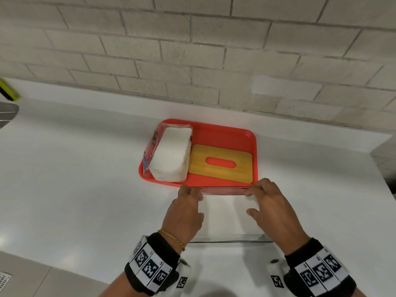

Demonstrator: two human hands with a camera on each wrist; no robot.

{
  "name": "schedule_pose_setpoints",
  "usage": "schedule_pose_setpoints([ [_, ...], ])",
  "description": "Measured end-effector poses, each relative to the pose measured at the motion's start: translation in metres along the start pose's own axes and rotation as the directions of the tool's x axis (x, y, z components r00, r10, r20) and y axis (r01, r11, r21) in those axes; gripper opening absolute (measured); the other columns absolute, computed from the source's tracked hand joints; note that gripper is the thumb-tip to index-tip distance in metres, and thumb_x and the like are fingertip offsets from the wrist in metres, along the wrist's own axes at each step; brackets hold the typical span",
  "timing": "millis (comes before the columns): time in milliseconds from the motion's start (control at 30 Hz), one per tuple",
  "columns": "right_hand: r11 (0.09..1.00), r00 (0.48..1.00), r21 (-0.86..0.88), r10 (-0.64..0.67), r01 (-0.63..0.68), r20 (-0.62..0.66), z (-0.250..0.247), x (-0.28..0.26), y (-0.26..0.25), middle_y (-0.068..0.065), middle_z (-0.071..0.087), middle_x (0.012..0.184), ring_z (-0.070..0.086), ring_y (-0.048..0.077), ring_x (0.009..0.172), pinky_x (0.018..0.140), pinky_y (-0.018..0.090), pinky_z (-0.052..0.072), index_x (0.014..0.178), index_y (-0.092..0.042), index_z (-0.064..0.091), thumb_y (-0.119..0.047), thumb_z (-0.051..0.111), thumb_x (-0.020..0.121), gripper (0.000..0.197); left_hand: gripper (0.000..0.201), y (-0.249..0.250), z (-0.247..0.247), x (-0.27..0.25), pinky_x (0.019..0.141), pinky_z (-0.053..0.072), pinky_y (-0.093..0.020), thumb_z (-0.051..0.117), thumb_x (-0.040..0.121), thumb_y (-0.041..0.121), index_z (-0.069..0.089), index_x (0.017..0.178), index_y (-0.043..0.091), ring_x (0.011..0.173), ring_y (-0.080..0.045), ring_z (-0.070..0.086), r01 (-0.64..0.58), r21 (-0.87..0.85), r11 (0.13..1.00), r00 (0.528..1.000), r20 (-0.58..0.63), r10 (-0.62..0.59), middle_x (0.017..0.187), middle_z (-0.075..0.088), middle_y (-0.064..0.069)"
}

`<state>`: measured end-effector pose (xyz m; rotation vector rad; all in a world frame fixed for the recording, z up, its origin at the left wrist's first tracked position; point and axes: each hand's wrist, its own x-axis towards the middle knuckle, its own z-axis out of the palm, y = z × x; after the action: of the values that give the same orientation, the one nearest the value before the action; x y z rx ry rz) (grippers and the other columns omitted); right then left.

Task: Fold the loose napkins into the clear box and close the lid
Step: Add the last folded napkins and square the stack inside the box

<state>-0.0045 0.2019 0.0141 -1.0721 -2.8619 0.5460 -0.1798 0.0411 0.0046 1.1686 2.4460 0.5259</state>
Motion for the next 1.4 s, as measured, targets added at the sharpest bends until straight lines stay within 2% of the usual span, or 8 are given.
schedule_pose_setpoints([
  [100,1.000,0.999,0.021,0.006,-0.007,0.034,-0.005,-0.004,0.002,-0.009,0.055,0.112,0.056,0.006,0.098,0.072,0.023,0.057,0.108,-0.024,0.073,-0.012,0.090,0.075,0.038,0.039,0.005,-0.005,-0.005,0.073,0.049,-0.024,0.073,0.091,0.032,0.056,0.125,0.024,0.091,-0.020,0.067,0.004,0.082,0.997,0.995,-0.095,0.004,0.133,0.043,0.002],
  [200,0.995,0.975,-0.054,-0.069,0.082,0.211,-0.004,-0.003,0.001,-0.011,0.052,0.136,0.058,0.008,0.119,0.091,0.021,0.053,0.127,-0.026,0.069,-0.010,0.074,0.091,0.039,0.036,0.008,-0.010,-0.006,0.071,0.053,-0.027,0.079,0.085,0.029,0.064,0.116,0.022,0.099,-0.018,0.063,-0.065,0.074,0.995,0.987,-0.143,0.075,0.124,0.051,0.000],
  [367,0.987,0.922,-0.091,-0.088,0.131,0.377,0.007,0.000,-0.004,-0.006,0.036,0.161,0.044,0.011,0.142,0.107,0.019,0.040,0.144,-0.030,0.059,-0.012,0.063,0.098,0.050,0.035,0.005,0.001,0.003,0.097,0.048,-0.028,0.071,0.093,0.024,0.067,0.128,0.026,0.120,-0.017,0.058,-0.190,0.112,0.975,0.973,0.156,0.171,0.130,0.055,0.003],
  [700,0.988,0.895,0.015,-0.143,0.151,0.423,0.019,0.006,-0.001,-0.009,0.047,0.152,0.046,0.010,0.139,0.098,0.010,0.032,0.140,-0.028,0.064,-0.010,0.072,0.093,0.051,0.044,-0.007,0.017,0.006,0.100,0.051,-0.034,0.068,0.094,0.028,0.061,0.134,0.010,0.123,-0.025,0.056,-0.175,0.312,0.934,0.958,0.273,0.088,0.136,0.051,-0.008],
  [900,0.987,0.902,0.058,-0.161,0.150,0.401,0.020,0.007,0.003,-0.011,0.047,0.152,0.046,0.005,0.139,0.091,0.005,0.026,0.139,-0.029,0.065,-0.013,0.073,0.093,0.049,0.022,-0.007,-0.033,0.021,0.095,0.055,-0.026,0.074,0.091,0.036,0.078,0.109,0.025,0.102,-0.006,0.068,-0.121,-0.043,0.992,0.984,0.128,0.125,0.112,0.073,0.011],
  [1067,0.984,0.960,0.134,-0.151,0.122,0.235,0.015,0.009,0.006,-0.019,0.057,0.129,0.056,0.005,0.124,0.085,-0.001,0.029,0.125,-0.030,0.073,-0.014,0.077,0.091,0.038,0.011,-0.042,-0.081,0.075,0.073,0.045,0.001,0.071,0.090,0.022,0.080,0.083,0.026,0.068,0.010,0.062,-0.026,-0.143,0.989,0.954,-0.299,-0.018,0.081,0.076,0.015],
  [1200,0.978,0.988,0.142,-0.150,0.154,-0.040,0.014,0.010,0.007,-0.025,0.062,0.114,0.052,-0.001,0.106,0.082,0.004,0.035,0.110,-0.036,0.077,-0.013,0.083,0.083,0.036,0.023,-0.077,-0.083,0.117,0.099,0.054,-0.031,0.075,0.091,0.030,0.078,0.109,0.017,0.103,-0.018,0.071,0.177,-0.066,0.982,0.948,-0.255,-0.188,0.112,0.078,-0.002],
  [1400,0.996,0.982,0.020,-0.086,0.091,-0.167,0.013,0.010,0.014,-0.015,0.069,0.120,0.055,0.012,0.105,0.078,0.019,0.041,0.119,-0.035,0.077,-0.016,0.084,0.083,0.042,0.054,-0.085,-0.071,0.130,0.095,0.053,-0.033,0.081,0.086,0.040,0.067,0.126,0.007,0.113,-0.028,0.067,0.265,0.093,0.960,0.955,-0.161,-0.248,0.125,0.070,-0.011],
])
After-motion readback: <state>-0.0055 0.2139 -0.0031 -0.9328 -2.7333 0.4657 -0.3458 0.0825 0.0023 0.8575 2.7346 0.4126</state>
